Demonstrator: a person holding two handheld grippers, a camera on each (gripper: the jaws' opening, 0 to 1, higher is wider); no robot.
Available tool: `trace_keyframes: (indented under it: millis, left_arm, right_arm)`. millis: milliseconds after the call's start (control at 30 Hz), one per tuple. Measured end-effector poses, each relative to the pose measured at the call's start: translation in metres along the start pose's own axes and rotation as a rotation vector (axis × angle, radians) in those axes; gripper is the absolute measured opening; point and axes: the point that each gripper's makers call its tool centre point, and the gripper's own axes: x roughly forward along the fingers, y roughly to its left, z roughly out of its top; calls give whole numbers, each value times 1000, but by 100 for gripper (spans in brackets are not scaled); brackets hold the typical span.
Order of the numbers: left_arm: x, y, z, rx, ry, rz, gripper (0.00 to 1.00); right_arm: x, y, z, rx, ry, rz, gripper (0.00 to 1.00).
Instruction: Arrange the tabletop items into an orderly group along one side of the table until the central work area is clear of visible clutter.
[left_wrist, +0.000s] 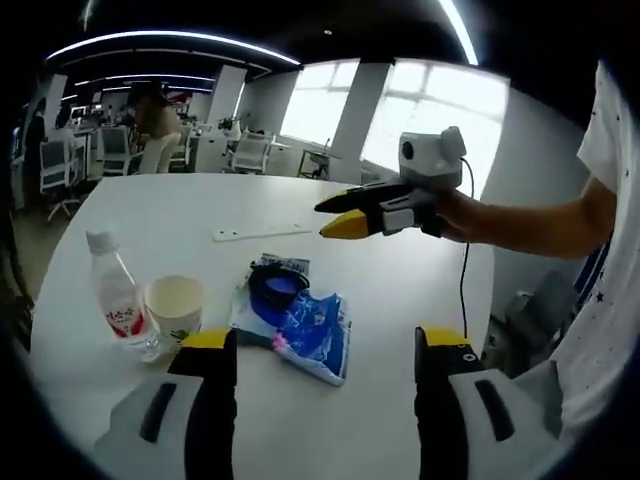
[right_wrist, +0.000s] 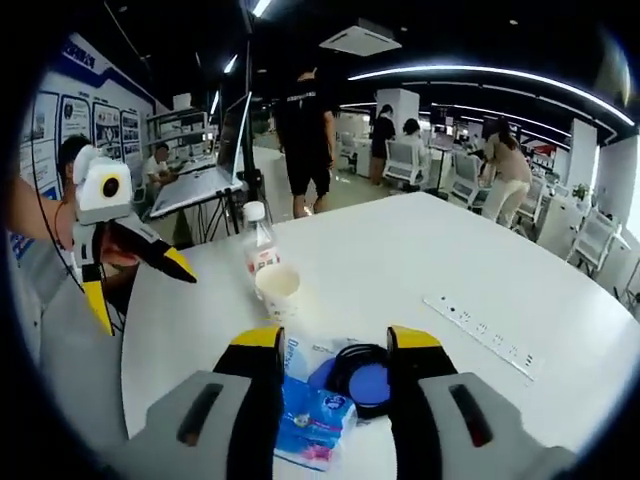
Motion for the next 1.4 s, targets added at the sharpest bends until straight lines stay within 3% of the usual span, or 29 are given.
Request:
trace_keyframes:
  millis: [267,733,1233,1400]
  left_arm:
    - [21,-8,-10,-1,37,3,75]
    - [51,3,-43,-37,99,110,73]
    - [79,12,-86,-106,193,177,54]
    - [84,11,-93,-131,199,189,47]
  right_arm:
    - [-15,-6,-39,49,47,-23,39]
    - [-16,-7,-96,121,112,-23,38]
    - [1,4,-138,180,168,21,29]
    - [8,3,-148,192,175,36,27]
